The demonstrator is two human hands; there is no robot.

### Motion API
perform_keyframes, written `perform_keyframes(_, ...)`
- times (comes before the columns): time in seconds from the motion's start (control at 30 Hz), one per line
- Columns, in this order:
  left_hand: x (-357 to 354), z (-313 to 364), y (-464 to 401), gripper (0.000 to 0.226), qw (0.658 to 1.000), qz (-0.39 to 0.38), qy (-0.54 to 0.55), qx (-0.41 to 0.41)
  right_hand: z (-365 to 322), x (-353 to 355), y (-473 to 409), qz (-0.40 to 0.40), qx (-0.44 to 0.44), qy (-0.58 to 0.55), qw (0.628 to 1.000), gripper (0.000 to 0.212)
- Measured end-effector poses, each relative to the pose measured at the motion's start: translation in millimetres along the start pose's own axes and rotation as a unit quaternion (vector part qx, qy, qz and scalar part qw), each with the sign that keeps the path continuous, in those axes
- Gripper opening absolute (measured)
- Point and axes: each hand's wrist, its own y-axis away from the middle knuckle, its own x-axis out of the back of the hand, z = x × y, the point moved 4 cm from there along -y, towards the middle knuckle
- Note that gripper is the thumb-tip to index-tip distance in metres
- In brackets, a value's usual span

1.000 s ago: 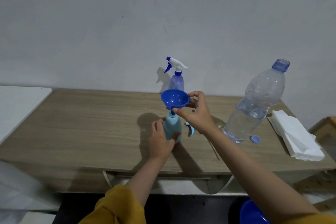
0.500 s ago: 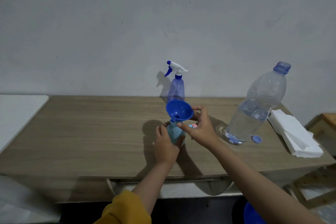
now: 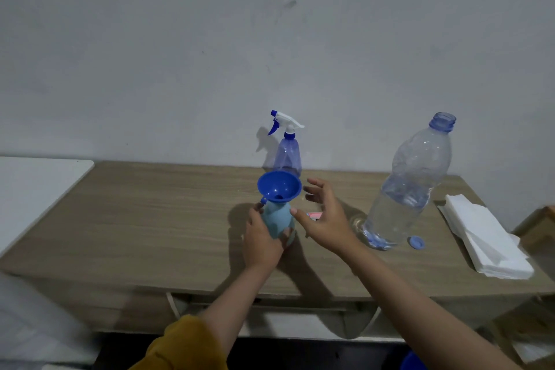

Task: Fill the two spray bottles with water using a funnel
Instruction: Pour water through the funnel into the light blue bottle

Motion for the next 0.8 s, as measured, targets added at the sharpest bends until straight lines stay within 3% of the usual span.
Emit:
perform_keyframes(0.1,2.2,6.1,1.0,0.092,0.998,0.029,0.060,0.015,-0.3,24.5,15.5,0.111,0.059,0.043,0.991,0.051)
perform_keyframes(0.2,6.4,24.9,-1.1,0.109,0.991,0.038,0.127,-0.008,-6.7,58.0,34.1,0.246,0.160,0.112,0.949,0.045)
perform_keyframes(0.3,11.1,42.9,-5.8,0.119,0.988,0.041,0.150,-0.019,-6.7,98.5,42.5,0.367,0.200,0.168,0.893,0.058)
perform_keyframes(0.4,14.5,53.8,-10.5,0.111,0.982,0.049,0.180,-0.006,-0.8,143.0,30.5,0.436,0.165,0.168,0.868,0.076)
perform_keyframes(0.57,15.9,56.3,-13.8,0.078,0.975,0.070,0.209,0.002,3.4,187.3,-5.9,0.393,0.165,0.181,0.886,0.105)
perform_keyframes(0.8,19.7,59.9,-9.8,0.073,0.975,0.068,0.212,-0.006,7.2,181.5,-28.8,0.307,0.199,0.188,0.912,0.109)
